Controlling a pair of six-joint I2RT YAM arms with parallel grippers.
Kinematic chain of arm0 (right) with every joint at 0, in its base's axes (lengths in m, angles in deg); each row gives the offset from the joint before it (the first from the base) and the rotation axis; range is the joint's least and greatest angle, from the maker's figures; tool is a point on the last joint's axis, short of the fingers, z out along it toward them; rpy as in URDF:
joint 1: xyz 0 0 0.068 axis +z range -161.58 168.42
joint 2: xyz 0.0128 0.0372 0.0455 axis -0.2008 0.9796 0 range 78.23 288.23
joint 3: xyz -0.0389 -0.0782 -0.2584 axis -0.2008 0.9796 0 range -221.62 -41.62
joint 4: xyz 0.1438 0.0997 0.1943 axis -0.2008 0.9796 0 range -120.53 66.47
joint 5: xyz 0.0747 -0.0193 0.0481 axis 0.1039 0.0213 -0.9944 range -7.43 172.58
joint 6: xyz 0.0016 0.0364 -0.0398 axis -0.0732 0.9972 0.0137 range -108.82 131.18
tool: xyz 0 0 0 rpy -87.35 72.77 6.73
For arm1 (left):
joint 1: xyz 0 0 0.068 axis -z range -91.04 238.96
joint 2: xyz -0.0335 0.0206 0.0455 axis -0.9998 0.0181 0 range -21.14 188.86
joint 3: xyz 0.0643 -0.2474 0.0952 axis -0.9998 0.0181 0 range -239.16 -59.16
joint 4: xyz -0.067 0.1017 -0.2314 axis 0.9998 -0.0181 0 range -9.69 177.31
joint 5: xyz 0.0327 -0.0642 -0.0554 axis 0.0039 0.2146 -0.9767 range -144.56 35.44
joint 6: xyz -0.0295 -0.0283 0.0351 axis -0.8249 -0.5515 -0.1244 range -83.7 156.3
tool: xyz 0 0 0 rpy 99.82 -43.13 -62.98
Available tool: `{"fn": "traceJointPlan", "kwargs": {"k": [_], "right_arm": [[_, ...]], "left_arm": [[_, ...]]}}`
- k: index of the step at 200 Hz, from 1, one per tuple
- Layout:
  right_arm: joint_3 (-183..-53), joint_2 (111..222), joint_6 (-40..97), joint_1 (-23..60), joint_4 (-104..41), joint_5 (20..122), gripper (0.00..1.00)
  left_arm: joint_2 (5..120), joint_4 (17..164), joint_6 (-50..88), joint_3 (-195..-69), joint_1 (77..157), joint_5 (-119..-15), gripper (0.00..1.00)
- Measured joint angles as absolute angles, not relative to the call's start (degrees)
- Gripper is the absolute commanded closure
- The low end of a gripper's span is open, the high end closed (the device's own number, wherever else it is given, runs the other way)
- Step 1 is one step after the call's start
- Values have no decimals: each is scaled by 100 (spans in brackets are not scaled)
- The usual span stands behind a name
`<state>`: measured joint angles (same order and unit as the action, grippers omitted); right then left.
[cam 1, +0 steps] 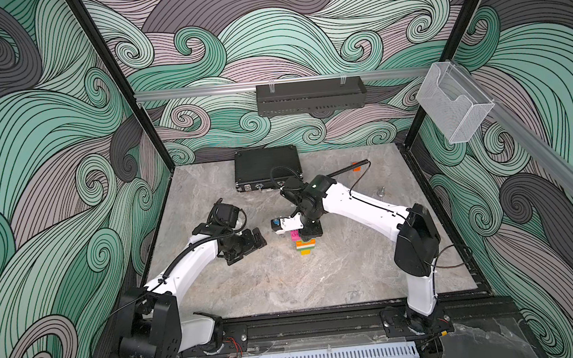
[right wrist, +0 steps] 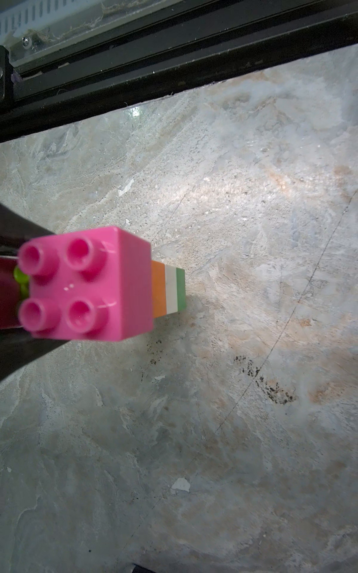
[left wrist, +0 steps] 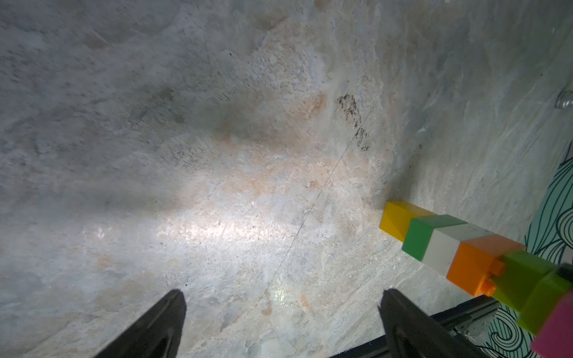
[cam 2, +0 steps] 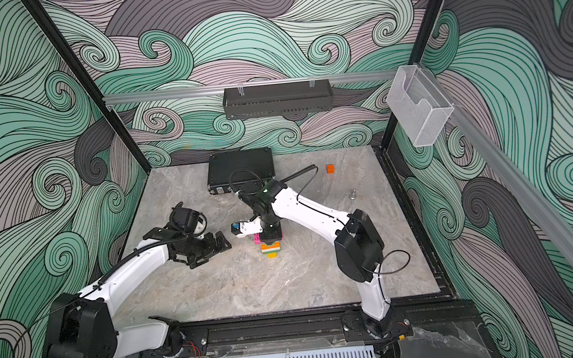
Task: Assemble a carrot with lego
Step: Assemble the lego brick with the lego brick.
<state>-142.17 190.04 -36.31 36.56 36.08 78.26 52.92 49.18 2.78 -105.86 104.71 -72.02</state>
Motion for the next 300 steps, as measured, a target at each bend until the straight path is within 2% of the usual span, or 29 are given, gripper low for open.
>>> {"fn": "traceJointPlan", "kwargs": {"k": [35,74,140,228,300], "right_arm": [[-14219,18989,-3631,3656,3606,7826,88],[-14230,18984,-3635,3656,3611,7821,85],[-14223,18978,-3635,3649,3611,7789,63],[-14171,18965,-3602,3645,3665,7697,42],[-13987,17994,-3277,3313,3171,7341,25]], "left_arm": [[5292,4918,278,-10586,10471,-7202,2],[5292,4918,278,-10586,10471,-7200,2],[5292,4918,278,-10586,10471,-7200,2],[5292,4918,278,-10586,10471,-7200,2],[5292,4918,278,-10586,10471,-7200,2]]}}
